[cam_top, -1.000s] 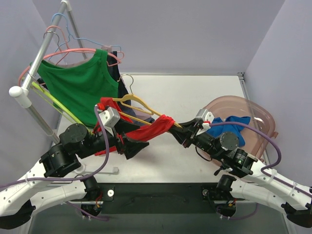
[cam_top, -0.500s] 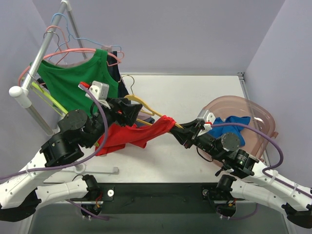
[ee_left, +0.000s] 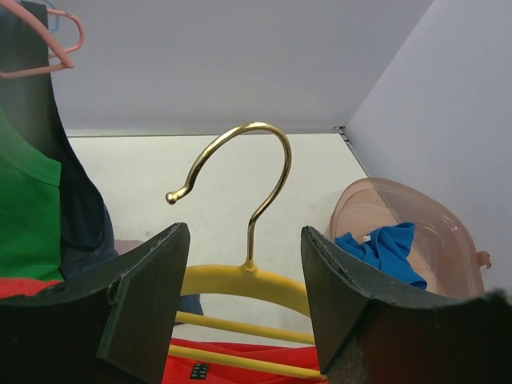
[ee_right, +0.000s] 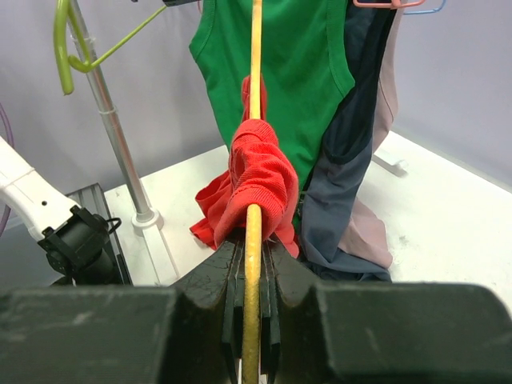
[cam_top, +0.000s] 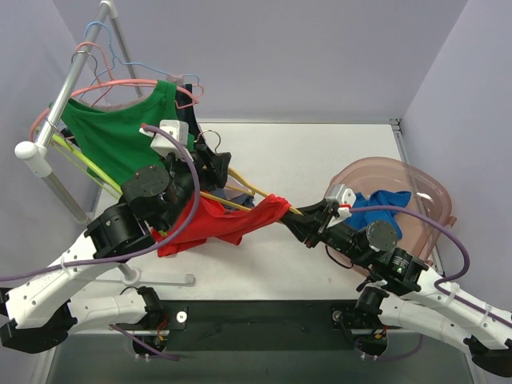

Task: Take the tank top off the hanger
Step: Pick up the hanger from the clothesline, then remove the tank top from the hanger.

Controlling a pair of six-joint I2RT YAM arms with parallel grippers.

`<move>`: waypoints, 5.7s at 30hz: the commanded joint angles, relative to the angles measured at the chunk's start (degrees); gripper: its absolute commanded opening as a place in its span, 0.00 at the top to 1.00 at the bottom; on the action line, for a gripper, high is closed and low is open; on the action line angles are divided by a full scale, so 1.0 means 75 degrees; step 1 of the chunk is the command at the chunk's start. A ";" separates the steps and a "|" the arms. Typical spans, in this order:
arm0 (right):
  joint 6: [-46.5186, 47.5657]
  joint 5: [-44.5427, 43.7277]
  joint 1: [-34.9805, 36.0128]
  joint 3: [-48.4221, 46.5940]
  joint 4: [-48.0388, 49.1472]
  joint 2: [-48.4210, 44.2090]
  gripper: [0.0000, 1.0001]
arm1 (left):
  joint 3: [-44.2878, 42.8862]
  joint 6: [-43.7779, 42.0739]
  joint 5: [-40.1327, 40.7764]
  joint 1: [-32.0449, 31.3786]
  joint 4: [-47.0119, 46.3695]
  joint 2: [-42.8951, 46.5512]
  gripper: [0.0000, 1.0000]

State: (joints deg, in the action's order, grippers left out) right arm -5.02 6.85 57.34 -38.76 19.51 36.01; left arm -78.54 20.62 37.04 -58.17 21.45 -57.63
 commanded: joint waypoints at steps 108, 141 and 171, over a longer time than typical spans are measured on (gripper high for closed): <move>-0.4429 -0.5380 0.1120 0.0069 -0.3891 -0.1333 1.00 | -0.0907 -0.0687 -0.0469 0.0690 0.0738 -0.0180 1.00; -0.2883 0.0747 -0.0880 -0.2109 -0.3024 0.1255 0.40 | 0.1179 -0.1355 -0.7352 0.0690 -0.0294 0.1999 1.00; -0.0961 0.5426 -0.1271 -0.1862 0.2567 0.6623 0.11 | 0.1379 -0.1437 -0.8220 0.0678 0.0339 0.2516 1.00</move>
State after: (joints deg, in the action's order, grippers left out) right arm -14.44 42.52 46.96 -50.26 30.70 83.88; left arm -66.54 10.24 -23.18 -52.90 25.28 -39.05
